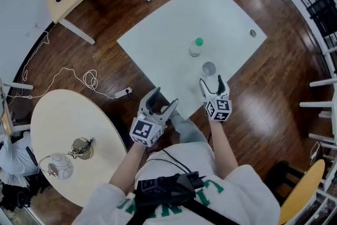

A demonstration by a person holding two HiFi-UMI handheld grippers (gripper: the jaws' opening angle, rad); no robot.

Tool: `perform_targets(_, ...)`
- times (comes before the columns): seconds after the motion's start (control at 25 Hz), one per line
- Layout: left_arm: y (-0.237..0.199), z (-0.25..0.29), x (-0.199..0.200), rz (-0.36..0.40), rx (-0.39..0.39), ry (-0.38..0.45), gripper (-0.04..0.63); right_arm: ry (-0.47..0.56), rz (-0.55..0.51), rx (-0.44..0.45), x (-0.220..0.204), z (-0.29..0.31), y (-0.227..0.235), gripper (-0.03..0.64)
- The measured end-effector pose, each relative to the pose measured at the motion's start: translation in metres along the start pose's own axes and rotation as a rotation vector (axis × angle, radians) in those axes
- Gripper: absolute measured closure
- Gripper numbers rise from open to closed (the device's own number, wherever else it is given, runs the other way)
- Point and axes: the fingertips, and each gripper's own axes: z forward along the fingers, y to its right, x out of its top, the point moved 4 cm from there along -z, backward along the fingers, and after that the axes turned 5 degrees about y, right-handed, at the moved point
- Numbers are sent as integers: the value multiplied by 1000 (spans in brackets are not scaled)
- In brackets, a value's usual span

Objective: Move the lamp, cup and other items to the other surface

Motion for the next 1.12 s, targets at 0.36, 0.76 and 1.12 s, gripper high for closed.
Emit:
perform_targets(0.36, -5, -124, 30, 23, 235, 141, 291, 41, 23, 352, 46, -60, -136, 183)
perform_targets(0.76, -18, -306, 26, -8, 644, 262, 291, 32, -64, 929, 58, -90, -366, 186)
perform_targets(1.12, -3, -413, 16, 6, 929, 337, 291, -41, -127, 1306, 29, -136, -504, 187)
